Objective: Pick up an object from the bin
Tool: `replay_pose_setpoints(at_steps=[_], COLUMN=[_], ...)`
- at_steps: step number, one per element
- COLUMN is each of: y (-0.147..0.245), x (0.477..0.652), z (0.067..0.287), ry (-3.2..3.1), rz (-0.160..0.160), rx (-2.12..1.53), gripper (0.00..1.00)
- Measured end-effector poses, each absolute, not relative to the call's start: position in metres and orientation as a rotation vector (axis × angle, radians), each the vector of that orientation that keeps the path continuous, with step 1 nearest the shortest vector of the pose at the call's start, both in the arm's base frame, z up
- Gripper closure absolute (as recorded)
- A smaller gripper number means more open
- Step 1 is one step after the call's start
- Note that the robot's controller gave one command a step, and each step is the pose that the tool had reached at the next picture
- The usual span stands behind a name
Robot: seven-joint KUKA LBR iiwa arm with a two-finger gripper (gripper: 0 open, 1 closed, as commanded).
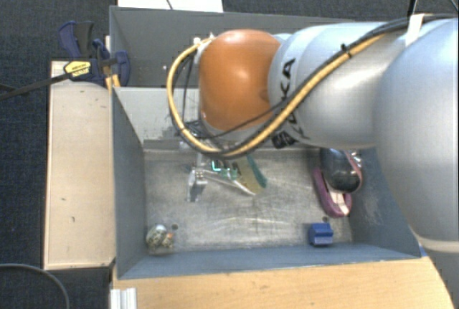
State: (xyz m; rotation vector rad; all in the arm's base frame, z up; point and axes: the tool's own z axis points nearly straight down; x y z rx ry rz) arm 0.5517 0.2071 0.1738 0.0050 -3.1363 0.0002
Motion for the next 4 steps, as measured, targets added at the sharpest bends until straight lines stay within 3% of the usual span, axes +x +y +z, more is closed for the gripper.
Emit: replay_pose_setpoints(at_steps=[1, 2, 3, 4], y=[0.127, 0.098, 0.068, 0.057], x=[0.567, 0.564, 0.585, 0.592], z=[0.073, 0.102, 0.100, 0.075], ry=[-3.136, -3.131, -3.048, -2.970], rz=[-0.007, -0.002, -0.002, -0.009], rx=[-0.247, -0.325, -0.782, -1.028], gripper=[0.00, 0.00, 0.00, 0.00])
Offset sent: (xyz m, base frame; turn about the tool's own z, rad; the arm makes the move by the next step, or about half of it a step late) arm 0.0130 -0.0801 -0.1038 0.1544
